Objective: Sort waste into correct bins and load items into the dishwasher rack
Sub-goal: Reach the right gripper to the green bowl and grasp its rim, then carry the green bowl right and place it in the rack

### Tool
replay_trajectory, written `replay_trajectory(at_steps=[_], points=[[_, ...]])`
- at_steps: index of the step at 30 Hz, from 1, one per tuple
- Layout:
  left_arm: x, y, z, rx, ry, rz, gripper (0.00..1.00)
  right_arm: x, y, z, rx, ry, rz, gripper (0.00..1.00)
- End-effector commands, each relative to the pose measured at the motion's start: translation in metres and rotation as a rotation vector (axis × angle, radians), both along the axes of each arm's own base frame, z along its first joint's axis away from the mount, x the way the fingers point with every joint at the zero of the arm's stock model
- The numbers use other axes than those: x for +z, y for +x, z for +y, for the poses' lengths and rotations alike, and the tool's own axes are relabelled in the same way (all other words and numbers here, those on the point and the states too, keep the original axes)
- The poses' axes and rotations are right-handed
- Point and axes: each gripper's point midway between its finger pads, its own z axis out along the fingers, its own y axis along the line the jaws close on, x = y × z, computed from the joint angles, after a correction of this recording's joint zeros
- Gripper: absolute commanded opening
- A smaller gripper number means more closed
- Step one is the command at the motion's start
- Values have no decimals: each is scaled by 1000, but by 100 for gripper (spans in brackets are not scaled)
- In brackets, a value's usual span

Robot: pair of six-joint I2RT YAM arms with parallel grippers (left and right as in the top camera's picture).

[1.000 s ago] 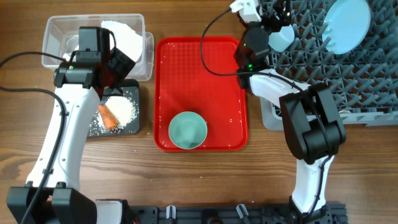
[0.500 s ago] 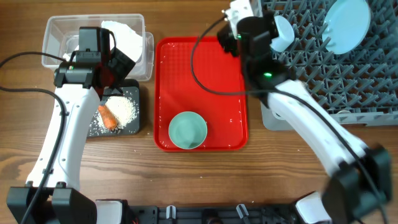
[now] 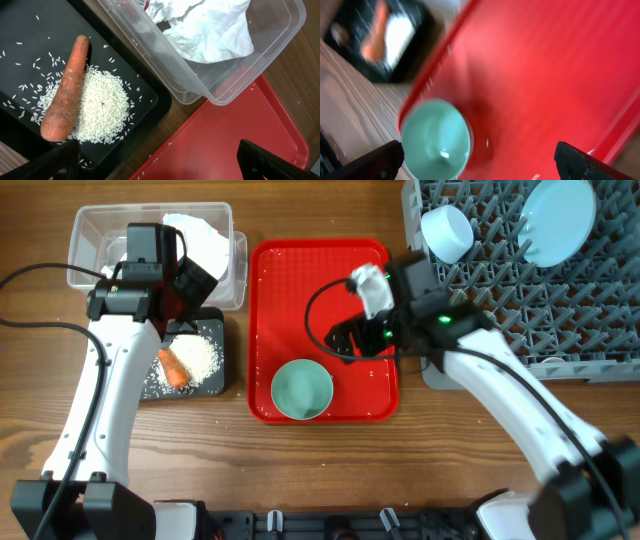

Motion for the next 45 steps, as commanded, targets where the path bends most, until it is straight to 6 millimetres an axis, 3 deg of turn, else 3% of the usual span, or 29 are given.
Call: replay_trajectory(at_steps=[1,5,9,12,14,19,23,25,31,34,38,42,45], points=[[-4,0,1,12,-2,8,100,-50,-19,19,98,-21,134,96],[-4,0,1,12,-2,8,100,-91,-29,29,142,-77,206,85],[-4,0,1,12,-2,8,100,-119,-31,22,89,-148,268,64],[-4,0,1,12,-2,8,100,-125,-27,15,41,-184,270,43],[-4,0,1,12,-2,8,100,-125,-25,15,22,-184,270,36],[-4,0,1,12,-2,8,100,-123,-23,15,14,-184,263,6],[-4,0,1,11,-2,8,100,-113,-7,0,-97,-257,211,4],[-4,0,1,11,-2,8,100,-99,6,-10,-147,-312,153,4],[-4,0,1,12,-2,8,100,5,57,-63,-463,-460,-178,4],[-4,0,1,12,-2,8,100,71,71,-107,-688,-501,-395,4],[-4,0,1,12,-2,8,100,133,74,-167,-953,-618,-613,4],[-4,0,1,11,-2,8,100,169,74,-225,-1244,-760,-769,4],[-4,0,1,12,-2,8,100,168,85,-254,-1297,-822,-769,4]])
